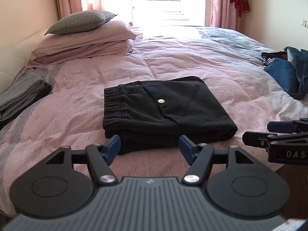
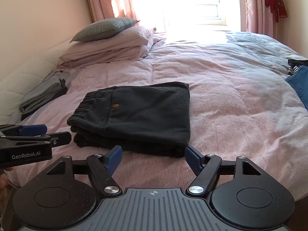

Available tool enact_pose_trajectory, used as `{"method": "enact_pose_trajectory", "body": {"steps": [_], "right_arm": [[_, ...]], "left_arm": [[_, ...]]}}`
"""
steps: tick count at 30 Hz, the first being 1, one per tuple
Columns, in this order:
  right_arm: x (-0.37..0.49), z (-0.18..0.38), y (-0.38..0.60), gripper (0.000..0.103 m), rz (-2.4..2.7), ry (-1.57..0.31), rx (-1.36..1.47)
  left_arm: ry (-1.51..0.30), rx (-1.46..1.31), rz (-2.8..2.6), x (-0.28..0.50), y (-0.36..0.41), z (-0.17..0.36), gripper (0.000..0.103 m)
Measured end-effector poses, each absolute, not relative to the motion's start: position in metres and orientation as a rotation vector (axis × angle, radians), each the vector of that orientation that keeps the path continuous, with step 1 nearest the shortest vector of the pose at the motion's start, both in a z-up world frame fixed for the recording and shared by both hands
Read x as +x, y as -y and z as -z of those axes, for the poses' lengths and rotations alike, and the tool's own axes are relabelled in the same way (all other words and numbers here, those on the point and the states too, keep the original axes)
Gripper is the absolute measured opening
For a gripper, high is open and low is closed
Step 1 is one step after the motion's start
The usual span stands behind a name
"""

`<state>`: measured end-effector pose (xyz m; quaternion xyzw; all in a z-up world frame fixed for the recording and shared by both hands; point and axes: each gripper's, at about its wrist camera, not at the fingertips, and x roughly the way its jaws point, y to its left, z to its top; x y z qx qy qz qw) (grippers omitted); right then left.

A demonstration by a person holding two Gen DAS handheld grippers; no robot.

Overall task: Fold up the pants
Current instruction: 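Grasp the folded black trousers with both grippers and lift them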

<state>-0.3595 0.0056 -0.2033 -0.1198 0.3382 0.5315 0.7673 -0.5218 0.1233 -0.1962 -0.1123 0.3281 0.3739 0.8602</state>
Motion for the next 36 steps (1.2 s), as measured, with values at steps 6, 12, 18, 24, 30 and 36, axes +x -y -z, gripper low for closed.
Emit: {"method": "enact_pose_trajectory", "body": {"steps": [6, 12, 18, 24, 30, 36], "right_arm": [[-0.372, 0.196, 0.006, 0.069, -1.148, -0.715, -0.26], [-0.366, 0.201, 0.006, 0.069, -1.129, -0.692, -0.257], [-0.329, 0.228, 0.0, 0.069, -1.075, -0.788, -0.163], [-0.29, 0.253, -0.004, 0.069, -1.024, -0.868, -0.054], [-0.26, 0.267, -0.007, 0.069, -0.994, -0.91, 0.026], [-0.245, 0.273, -0.016, 0.069, -0.99, -0.933, 0.064]], "left_arm": [[-0.669, -0.239, -0.776, -0.537, -0.119, 0.195, 0.067], [-0.616, -0.285, -0.793, -0.56, -0.144, 0.203, 0.069], [-0.508, -0.584, -0.778, -0.599, -0.219, 0.224, 0.069], [-0.465, -0.791, -0.729, -0.606, -0.279, 0.255, 0.069], [-0.434, -0.896, -0.689, -0.601, -0.31, 0.273, 0.07], [-0.446, -0.92, -0.665, -0.591, -0.328, 0.286, 0.07]]}}
